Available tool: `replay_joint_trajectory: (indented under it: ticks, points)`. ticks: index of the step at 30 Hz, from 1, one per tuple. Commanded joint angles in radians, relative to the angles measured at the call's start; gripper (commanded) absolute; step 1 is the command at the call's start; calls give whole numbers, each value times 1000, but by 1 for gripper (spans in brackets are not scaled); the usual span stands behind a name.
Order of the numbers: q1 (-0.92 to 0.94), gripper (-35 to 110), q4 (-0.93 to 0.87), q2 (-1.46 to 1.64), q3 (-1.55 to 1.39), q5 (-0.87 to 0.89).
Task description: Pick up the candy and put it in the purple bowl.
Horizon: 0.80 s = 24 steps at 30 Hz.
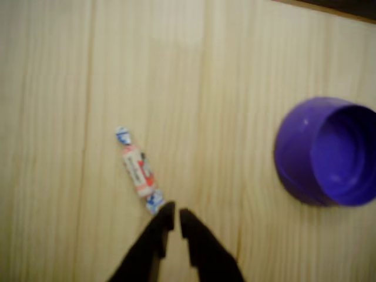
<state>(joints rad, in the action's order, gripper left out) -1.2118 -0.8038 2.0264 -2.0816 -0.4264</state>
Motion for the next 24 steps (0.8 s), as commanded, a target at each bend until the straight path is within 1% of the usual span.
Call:
replay_joint_trajectory:
  ticks: [1,5,9,15,24]
  points:
    - [-41,0,31,-15,18,-54]
    - [-81,2,37,-94,18,-98]
    - [-74,5,72,-190,46,-120]
    - [-67,11,60,-222,58,-117]
    - [-71,13,54,-252,44,-112]
